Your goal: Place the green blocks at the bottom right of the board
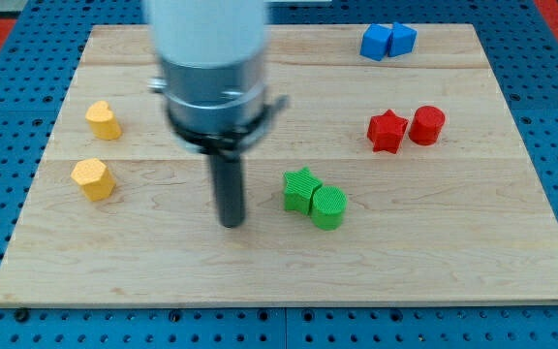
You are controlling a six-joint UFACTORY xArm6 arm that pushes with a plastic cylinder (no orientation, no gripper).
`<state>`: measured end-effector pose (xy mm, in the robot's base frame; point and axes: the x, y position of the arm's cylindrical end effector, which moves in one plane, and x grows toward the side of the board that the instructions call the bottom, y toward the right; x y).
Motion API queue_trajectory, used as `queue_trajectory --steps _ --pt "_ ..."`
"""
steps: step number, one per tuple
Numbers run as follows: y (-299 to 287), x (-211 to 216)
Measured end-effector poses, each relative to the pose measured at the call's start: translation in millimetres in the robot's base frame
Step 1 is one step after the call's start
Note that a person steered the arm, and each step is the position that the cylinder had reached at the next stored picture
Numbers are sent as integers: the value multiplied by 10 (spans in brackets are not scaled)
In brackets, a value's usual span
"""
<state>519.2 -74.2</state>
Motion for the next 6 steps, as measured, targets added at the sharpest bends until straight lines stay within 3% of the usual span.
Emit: queue_trajectory --steps 1,2,4,5,6 --pt "403 -333" --pt "938 -260" --pt "1769 415" --pt "2118 538" --pt "1980 541"
